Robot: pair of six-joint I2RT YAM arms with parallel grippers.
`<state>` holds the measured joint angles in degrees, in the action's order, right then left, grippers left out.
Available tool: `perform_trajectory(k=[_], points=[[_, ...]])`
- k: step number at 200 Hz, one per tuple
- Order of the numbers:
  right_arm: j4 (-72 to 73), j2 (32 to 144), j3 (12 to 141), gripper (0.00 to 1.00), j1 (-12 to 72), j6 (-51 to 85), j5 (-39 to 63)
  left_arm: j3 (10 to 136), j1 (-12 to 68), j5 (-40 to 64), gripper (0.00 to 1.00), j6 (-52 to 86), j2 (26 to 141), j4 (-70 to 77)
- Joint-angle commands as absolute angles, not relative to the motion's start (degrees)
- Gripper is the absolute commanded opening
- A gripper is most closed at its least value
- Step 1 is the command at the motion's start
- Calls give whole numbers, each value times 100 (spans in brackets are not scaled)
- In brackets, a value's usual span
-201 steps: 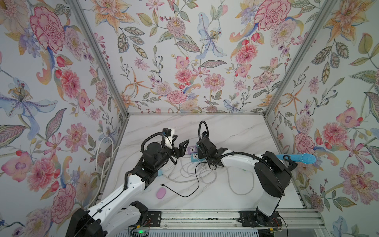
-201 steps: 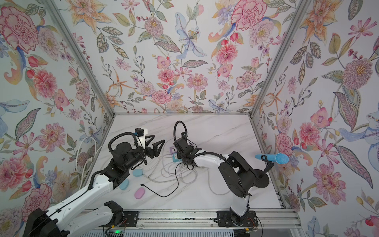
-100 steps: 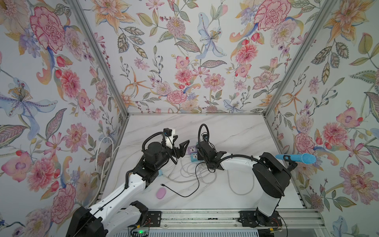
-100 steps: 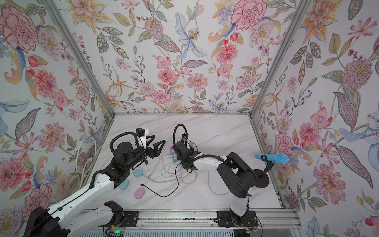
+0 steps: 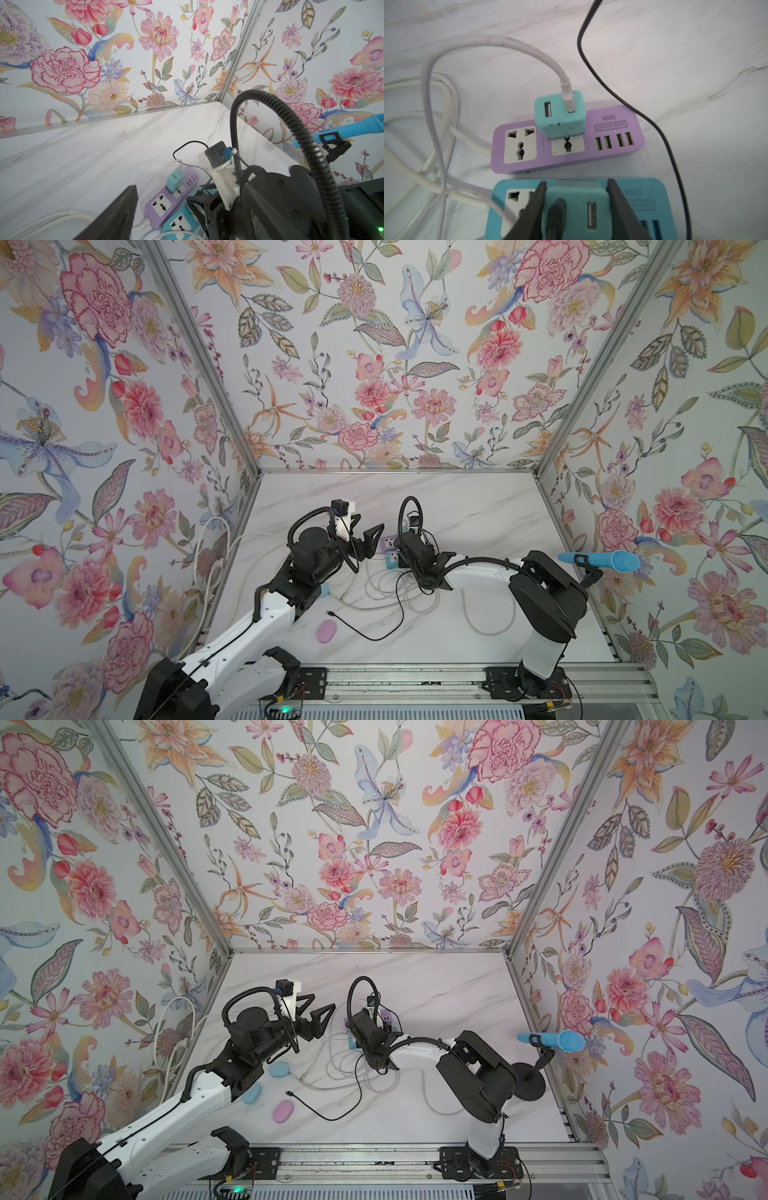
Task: Charge the bluetooth headset
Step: Insert the plug into the socket.
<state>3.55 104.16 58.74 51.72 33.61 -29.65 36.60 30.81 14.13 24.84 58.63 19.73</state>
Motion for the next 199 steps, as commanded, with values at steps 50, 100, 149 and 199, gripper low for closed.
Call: perform_trajectory(k=[50,100,149,199], points=[[-870,10590,5795,40,5145,3720,-2012,3621,3015,1494,83,2395,5805,2034],[-866,10118,5959,55,4880,3643,-1851,3622,2992,1520,83,2339,5809,2049],[-1039,9457,5835,62,4892,3770,-1767,3630,2946,1597,83,2336,5928,2162],[-2073,7967,5221,65,4746,3727,-1710,3748,2793,1803,83,2354,6096,2294]])
